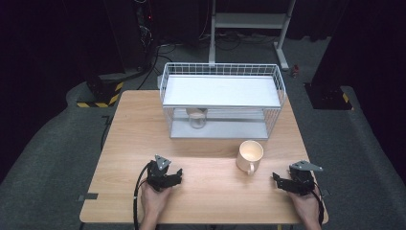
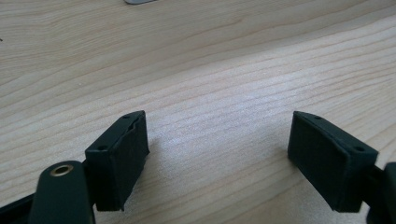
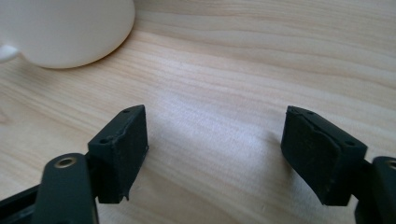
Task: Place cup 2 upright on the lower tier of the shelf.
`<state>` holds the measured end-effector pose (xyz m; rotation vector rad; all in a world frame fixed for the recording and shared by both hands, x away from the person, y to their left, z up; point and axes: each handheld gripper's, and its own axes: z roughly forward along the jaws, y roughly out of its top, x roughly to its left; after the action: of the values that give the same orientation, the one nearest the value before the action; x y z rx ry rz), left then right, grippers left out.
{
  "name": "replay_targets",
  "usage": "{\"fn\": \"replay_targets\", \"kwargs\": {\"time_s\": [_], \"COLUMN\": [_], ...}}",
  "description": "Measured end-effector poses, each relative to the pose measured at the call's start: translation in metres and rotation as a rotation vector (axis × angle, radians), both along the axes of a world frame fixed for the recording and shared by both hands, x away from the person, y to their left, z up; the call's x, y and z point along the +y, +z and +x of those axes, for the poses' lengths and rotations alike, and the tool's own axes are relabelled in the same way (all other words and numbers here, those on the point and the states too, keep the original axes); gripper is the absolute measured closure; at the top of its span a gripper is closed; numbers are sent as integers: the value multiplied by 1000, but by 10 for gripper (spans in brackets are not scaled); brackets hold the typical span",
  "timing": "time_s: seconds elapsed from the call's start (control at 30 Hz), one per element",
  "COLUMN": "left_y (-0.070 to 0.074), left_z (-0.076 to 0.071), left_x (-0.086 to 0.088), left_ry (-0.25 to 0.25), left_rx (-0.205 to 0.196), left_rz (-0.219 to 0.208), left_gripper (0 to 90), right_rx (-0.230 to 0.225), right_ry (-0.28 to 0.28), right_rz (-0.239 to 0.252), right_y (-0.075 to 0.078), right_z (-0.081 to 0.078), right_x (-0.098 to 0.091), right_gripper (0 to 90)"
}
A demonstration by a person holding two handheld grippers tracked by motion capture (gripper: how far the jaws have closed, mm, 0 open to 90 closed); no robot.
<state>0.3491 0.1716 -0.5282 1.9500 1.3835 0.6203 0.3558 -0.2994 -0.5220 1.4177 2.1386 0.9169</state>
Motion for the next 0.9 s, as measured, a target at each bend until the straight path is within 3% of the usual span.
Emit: {"fn": "replay_targets", "kwargs": {"time_s": [0.17,0.33,0.57,0.9], "left_y": [0,0,0,0], "left_z": [0,-1,-1,-1], "left_x": [-1,-1,-1,-1], "left_ry": [6,6,8,10], "left_rx": [1,3,1,2], "left_rz": [5,8,7,3], "left_gripper": [202,202,203,203], "right_rx": [-29,-49,-90,-154], "right_ry": [61,121,143,152], "right_rz": [88,127,132,168], "right_y": [4,9,17,40], "right_z": [-24,-39,-41,-27], "right_x": [6,23,42,57], "right_gripper": [213,230,214,126]}}
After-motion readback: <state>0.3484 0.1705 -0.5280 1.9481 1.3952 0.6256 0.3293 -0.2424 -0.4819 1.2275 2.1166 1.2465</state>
